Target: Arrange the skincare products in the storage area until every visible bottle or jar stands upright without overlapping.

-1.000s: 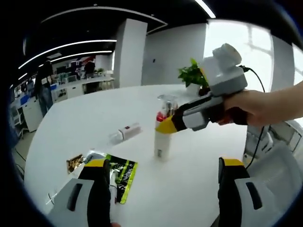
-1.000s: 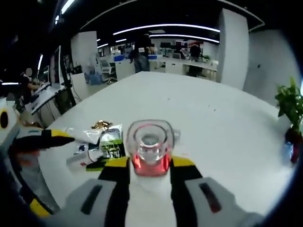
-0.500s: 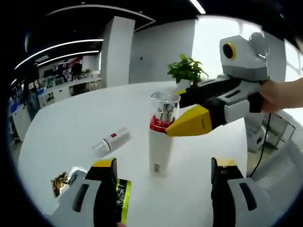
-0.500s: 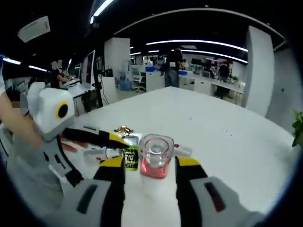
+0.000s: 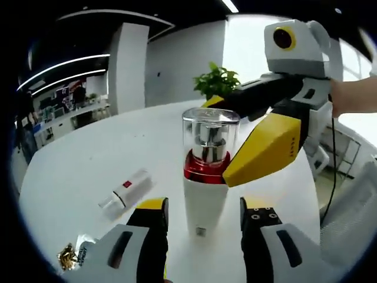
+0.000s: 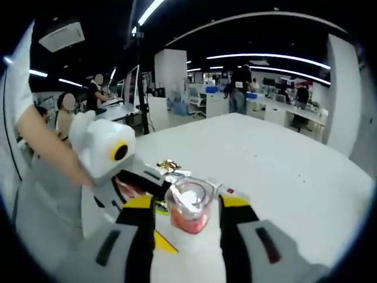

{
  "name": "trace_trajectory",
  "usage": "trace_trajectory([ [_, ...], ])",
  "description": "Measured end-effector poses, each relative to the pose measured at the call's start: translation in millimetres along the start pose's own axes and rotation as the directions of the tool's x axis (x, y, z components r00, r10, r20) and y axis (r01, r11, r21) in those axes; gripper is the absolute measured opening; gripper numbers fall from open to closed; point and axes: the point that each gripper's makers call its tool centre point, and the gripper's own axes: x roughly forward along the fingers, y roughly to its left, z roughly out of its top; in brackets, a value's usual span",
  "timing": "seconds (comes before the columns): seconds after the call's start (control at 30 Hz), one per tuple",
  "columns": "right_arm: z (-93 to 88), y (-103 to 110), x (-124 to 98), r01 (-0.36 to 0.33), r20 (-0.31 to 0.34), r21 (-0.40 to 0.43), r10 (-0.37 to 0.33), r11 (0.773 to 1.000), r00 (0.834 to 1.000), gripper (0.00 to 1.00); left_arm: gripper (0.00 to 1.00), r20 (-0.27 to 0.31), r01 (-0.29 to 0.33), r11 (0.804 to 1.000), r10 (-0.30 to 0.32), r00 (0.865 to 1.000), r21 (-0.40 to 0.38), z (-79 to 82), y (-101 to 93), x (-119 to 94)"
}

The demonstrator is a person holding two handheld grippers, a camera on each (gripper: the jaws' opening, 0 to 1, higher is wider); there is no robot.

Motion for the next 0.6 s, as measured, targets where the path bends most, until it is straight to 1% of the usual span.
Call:
trace_trajectory([
  [0.13, -4.2, 0.7, 2.1, -0.021, -0.007, -0.006, 0.021, 1.000, 1.000, 0.43, 0.30, -0.002, 0.006, 1.000, -0.006, 1.000, 0.026, 0.0, 1.3, 3.9],
  [0.2, -4.8, 1.4, 2.9, -0.026, -0.005, -0.012, 0.026, 1.000, 1.000, 0.42, 0.29, 0.001, 0.019, 0.999, -0.019, 1.000, 0.036, 0.6, 0.3, 5.1],
  [0.23, -4.9, 1.4, 3.4, -0.028, -0.003, -0.013, 0.028, 1.000, 1.000, 0.41, 0.25, 0.001, 0.032, 0.998, -0.032, 0.999, 0.053, 1.3, -1.1, 5.9],
  [0.27, -4.7, 1.0, 3.8, -0.027, 0.000, -0.012, 0.027, 1.000, 1.000, 0.41, 0.26, -0.002, 0.027, 0.998, -0.027, 1.000, 0.057, 0.9, 0.3, 6.1],
  [0.43, -3.2, -5.0, 4.9, 0.008, 0.019, 0.005, -0.008, 1.000, 1.000, 0.37, 0.25, -0.002, 0.074, 0.994, -0.074, 0.997, 0.078, 1.9, 2.3, 9.0],
  [0.47, -2.9, -6.4, 4.8, 0.017, 0.024, 0.011, -0.017, 1.000, 1.000, 0.36, 0.25, -0.009, 0.102, 0.991, -0.101, 0.995, 0.092, 2.4, 2.7, 10.1],
  [0.6, -3.4, -9.6, 4.6, 0.046, 0.035, 0.018, -0.047, 0.999, 0.998, 0.36, 0.25, -0.022, 0.159, 0.980, -0.157, 0.987, 0.117, 5.3, 1.3, 12.5],
])
